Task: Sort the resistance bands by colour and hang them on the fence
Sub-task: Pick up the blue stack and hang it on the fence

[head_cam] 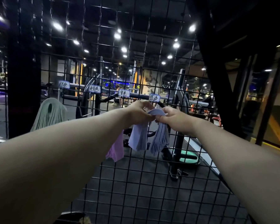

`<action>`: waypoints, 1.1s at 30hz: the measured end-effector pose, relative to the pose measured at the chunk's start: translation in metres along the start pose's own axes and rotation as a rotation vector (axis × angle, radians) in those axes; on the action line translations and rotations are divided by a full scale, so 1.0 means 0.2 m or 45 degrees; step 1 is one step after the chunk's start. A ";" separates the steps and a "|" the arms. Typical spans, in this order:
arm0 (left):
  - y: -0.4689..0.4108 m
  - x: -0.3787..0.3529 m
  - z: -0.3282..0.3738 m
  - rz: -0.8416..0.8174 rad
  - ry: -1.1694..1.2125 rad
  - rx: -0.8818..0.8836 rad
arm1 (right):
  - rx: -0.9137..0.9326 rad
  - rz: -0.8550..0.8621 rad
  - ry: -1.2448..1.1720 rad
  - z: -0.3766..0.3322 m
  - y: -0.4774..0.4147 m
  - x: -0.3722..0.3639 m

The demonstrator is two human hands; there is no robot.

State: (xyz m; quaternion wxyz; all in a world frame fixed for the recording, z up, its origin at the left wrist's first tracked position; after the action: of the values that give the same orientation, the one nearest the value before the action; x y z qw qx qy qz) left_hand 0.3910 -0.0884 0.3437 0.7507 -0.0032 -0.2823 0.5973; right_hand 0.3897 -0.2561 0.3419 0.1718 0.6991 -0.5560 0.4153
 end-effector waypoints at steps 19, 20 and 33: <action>0.05 0.03 -0.04 -0.017 0.214 0.097 | 0.068 0.065 -0.177 0.06 -0.03 -0.10; 0.05 0.03 -0.03 -0.017 0.219 0.086 | 0.078 0.079 -0.171 0.06 -0.03 -0.09; -0.01 0.06 -0.01 0.049 -0.024 0.118 | 0.097 0.089 -0.105 0.09 -0.06 -0.10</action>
State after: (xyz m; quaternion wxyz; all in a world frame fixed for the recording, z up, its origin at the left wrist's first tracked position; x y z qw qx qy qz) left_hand 0.3962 -0.0773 0.3476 0.7357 0.0317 -0.2611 0.6242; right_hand 0.4075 -0.2508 0.3186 0.1073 0.7018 -0.5705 0.4129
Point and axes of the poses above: each hand's wrist, its own y-axis away from the middle knuckle, its own x-axis out of the back of the hand, z = x × y, the point moved 3 cm from there along -y, towards the middle knuckle, and after that the axes turned 5 degrees about y, right-handed, at the moved point
